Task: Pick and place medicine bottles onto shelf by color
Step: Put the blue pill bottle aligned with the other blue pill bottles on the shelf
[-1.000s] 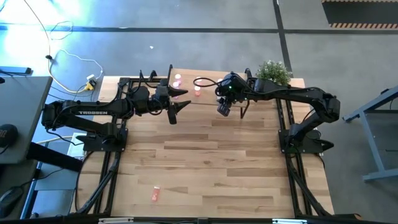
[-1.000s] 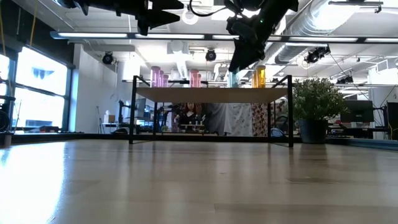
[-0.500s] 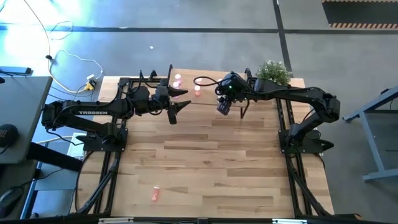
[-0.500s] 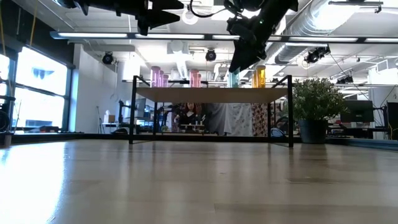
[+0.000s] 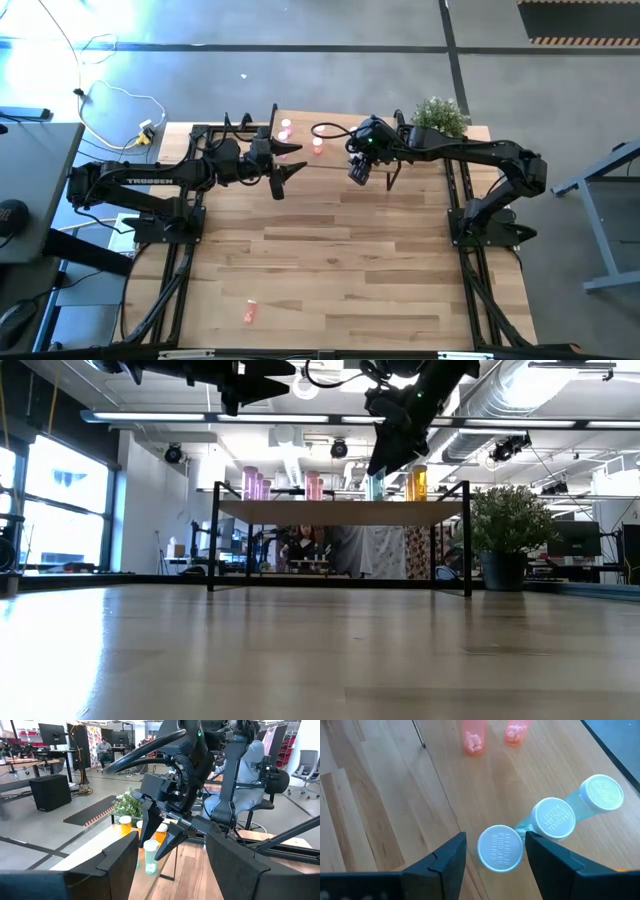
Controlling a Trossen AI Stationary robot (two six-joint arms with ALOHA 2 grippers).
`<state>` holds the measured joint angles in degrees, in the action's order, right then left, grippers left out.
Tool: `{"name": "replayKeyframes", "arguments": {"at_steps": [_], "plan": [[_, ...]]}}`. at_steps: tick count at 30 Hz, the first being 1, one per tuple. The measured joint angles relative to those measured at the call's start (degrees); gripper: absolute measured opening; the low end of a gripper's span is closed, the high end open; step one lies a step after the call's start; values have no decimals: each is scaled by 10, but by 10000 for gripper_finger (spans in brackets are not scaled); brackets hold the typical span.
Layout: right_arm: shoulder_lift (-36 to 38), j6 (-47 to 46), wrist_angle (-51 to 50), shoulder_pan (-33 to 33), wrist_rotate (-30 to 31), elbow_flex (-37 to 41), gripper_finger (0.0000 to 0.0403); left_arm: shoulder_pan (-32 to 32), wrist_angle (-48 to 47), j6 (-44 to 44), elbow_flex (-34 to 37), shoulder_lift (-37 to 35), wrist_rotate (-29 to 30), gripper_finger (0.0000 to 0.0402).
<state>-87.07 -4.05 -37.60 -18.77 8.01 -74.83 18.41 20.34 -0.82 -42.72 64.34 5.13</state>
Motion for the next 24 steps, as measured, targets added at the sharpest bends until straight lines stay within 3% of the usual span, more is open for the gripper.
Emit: {"name": "replayKeyframes", "arguments": {"at_steps": [24], "plan": [[0, -10, -11, -3, 0, -7, 195, 0, -2, 0, 0, 0, 0, 223]]}}
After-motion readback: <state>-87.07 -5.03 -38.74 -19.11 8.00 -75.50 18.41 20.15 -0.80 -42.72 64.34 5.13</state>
